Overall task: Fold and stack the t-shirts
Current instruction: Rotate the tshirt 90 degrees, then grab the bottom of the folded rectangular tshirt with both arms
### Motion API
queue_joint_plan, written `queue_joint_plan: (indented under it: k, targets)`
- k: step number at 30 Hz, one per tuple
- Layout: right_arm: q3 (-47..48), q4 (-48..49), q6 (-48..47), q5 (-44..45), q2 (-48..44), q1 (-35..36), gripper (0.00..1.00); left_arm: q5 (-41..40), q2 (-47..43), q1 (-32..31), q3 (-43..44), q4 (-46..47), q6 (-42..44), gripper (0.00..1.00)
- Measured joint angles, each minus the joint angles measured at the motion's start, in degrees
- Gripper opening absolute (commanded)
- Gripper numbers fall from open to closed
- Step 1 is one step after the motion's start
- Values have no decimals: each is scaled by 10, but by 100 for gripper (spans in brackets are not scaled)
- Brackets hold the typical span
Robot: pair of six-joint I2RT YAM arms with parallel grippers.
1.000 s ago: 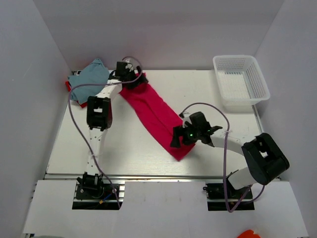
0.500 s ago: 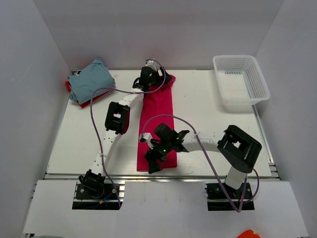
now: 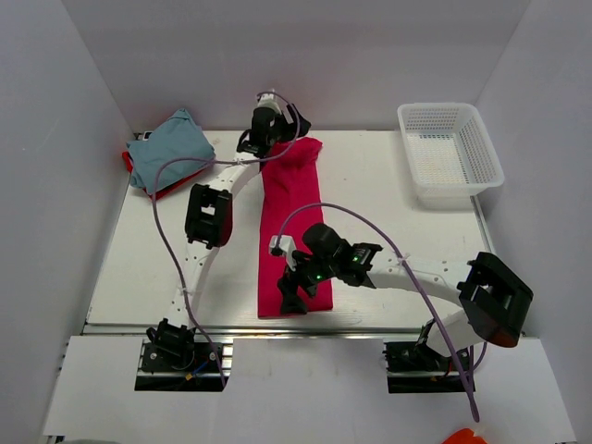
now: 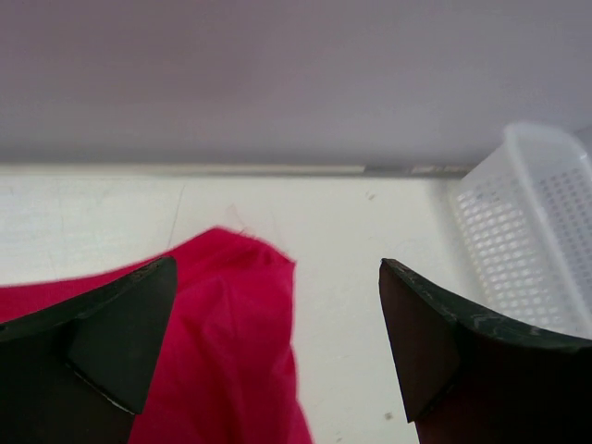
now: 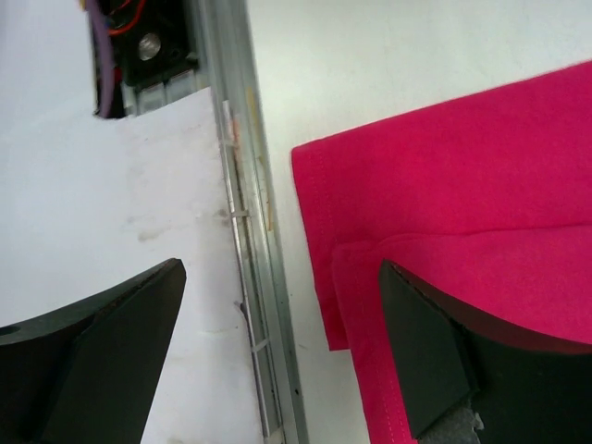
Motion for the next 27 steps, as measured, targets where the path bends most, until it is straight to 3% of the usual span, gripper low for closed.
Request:
queue_joint_plan:
  k: [6, 10, 13, 20, 24, 27]
  targets:
    - [-18, 15, 56, 95, -26, -1, 90, -1, -99, 2, 0, -31, 19, 100]
    - [-55, 17, 108, 175, -73, -10, 90, -9, -208, 2, -48, -111, 42, 100]
    - [-87, 13, 155, 230, -112, -22, 90, -23, -346, 2, -188, -165, 57, 100]
    - [-169, -30, 233, 297, -202, -57, 90, -30, -686, -5, -645, -235, 46, 100]
    - [-200, -39, 258, 292, -242, -65, 88, 2, -772, -27, -815, -290, 31, 100]
    - [-213, -38, 265, 274, -242, -70, 83, 27, -775, -48, -854, -353, 28, 100]
